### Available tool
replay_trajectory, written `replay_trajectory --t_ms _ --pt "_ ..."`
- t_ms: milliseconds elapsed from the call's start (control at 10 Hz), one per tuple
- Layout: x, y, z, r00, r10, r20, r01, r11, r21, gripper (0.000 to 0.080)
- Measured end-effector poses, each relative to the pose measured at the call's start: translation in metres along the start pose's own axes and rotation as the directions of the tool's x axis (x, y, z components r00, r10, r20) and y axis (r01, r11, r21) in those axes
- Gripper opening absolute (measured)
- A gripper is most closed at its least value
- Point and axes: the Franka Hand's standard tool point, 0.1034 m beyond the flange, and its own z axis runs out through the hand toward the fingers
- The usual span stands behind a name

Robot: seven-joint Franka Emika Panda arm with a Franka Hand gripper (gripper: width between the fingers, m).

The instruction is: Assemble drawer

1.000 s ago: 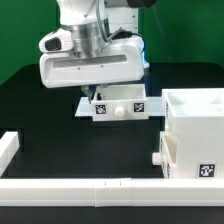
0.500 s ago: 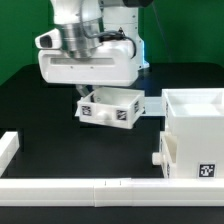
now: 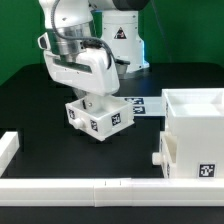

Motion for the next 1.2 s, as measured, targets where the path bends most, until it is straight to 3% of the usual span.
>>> replay_trajectory --t_ms 200,300,400,500,600,1000,1200 --pt "-0.002 -0.001 0.001 0.995 0.103 0.020 -0.103 0.995 0.004 0.0032" --pt "0.005 -0.004 -0.001 0.962 0.258 0.093 -0.257 0.966 -0.020 0.0032" --pt "0.020 -0.009 0.000 0.929 0.359 0.085 -0.360 0.933 -0.013 0.0032" --pt "0.025 -0.011 0.004 0.887 0.452 0.093 -0.453 0.891 -0.006 0.0032" --pt "0.038 -0.016 0.000 0.858 0.505 0.096 -0.509 0.861 0.019 0.0032" --pt "0.032 -0.022 0.002 0.767 0.631 0.115 -0.636 0.771 0.015 0.0032" --pt "0.041 -0.035 0.008 0.763 0.633 0.127 -0.640 0.769 0.013 0.0032"
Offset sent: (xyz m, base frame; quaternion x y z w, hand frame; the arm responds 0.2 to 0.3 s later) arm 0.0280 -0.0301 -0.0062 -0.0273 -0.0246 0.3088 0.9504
